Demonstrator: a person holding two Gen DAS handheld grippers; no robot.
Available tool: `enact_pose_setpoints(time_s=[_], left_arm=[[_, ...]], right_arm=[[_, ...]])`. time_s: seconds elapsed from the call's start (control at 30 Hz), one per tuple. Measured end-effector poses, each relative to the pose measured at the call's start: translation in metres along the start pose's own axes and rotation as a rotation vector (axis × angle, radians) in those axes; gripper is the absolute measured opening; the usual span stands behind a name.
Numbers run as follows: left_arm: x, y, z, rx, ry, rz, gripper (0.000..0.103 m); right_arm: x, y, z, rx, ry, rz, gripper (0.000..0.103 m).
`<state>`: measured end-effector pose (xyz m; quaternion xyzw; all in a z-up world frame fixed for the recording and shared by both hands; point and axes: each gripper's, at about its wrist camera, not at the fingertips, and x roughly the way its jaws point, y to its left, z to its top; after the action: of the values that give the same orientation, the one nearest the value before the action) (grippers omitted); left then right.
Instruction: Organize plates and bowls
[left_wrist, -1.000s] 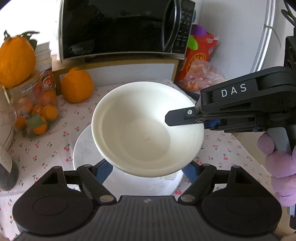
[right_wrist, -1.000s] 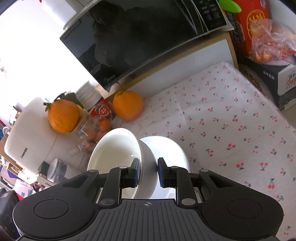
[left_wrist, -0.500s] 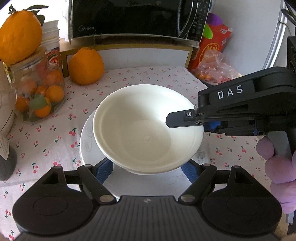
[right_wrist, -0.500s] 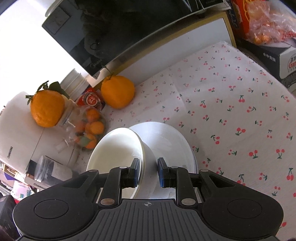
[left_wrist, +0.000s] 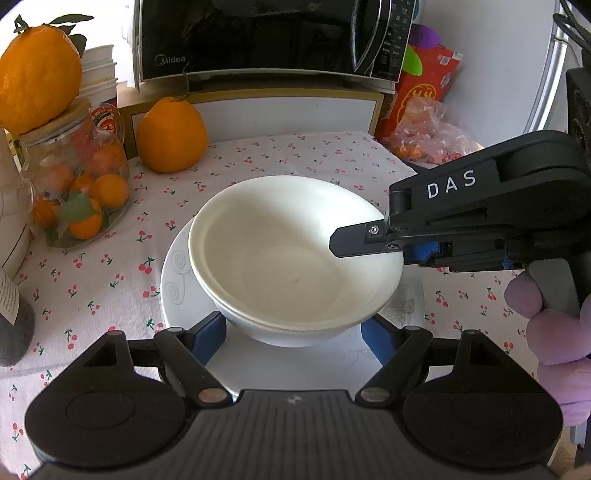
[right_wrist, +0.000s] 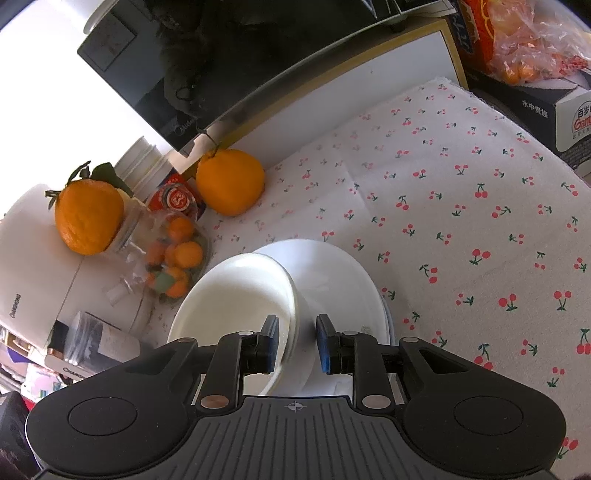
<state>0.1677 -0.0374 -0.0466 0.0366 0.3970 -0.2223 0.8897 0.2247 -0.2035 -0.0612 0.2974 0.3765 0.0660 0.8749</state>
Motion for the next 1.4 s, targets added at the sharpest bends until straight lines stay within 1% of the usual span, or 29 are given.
enact_pose_setpoints(time_s=[0.1, 0.13, 0.37, 0.63, 0.77, 0.8, 0.83, 0.87, 0.9, 0.93, 0.97, 1.1, 1.27, 1.4], left_arm=[[-0.001, 0.0, 0.001, 0.001, -0.007, 0.006, 0.083], [-0.001, 0.0, 0.001, 0.001, -0.008, 0.006, 0.083], [0.0, -0.002, 0.001, 0.011, -0.012, 0.007, 0.082], [0.001, -0.004, 0.001, 0.018, -0.019, 0.007, 0.082], [0.001, -0.006, 0.001, 0.029, -0.014, 0.009, 0.087], [0.001, -0.006, 0.001, 0.03, -0.011, 0.008, 0.09], [0.0, -0.006, 0.001, 0.025, -0.011, 0.012, 0.093], [-0.001, -0.006, 0.001, 0.019, -0.013, 0.014, 0.097], [-0.003, -0.006, 0.001, 0.014, -0.016, 0.014, 0.098], [-0.003, -0.005, 0.002, 0.011, -0.017, 0.014, 0.098], [-0.005, -0.005, 0.002, 0.008, -0.017, 0.016, 0.099], [-0.01, -0.004, 0.003, -0.003, -0.009, 0.034, 0.101], [-0.023, -0.003, 0.0, -0.014, -0.021, 0.029, 0.101], [-0.037, -0.003, -0.005, -0.035, -0.029, 0.034, 0.102]], right_arm=[[0.0, -0.001, 0.0, 0.004, 0.008, 0.007, 0.024], [0.001, -0.002, 0.001, 0.008, 0.013, 0.009, 0.026], [-0.002, 0.003, 0.001, -0.023, 0.016, -0.002, 0.026], [-0.002, 0.001, 0.002, -0.009, 0.011, -0.007, 0.026], [-0.003, 0.0, 0.001, -0.003, 0.011, -0.007, 0.026], [-0.003, 0.0, 0.002, -0.003, 0.014, -0.007, 0.026], [-0.003, 0.0, 0.002, -0.002, 0.017, -0.008, 0.028], [-0.004, -0.001, 0.002, 0.001, 0.019, -0.01, 0.038], [-0.005, -0.002, 0.002, 0.005, 0.018, -0.01, 0.043], [-0.007, -0.003, 0.003, 0.009, 0.013, -0.008, 0.051], [-0.009, -0.003, 0.003, 0.011, 0.006, -0.004, 0.056], [-0.019, -0.007, 0.006, 0.02, -0.012, 0.005, 0.057], [-0.035, -0.01, 0.008, 0.005, -0.042, 0.004, 0.066], [-0.051, -0.016, 0.007, -0.007, -0.064, -0.014, 0.068]])
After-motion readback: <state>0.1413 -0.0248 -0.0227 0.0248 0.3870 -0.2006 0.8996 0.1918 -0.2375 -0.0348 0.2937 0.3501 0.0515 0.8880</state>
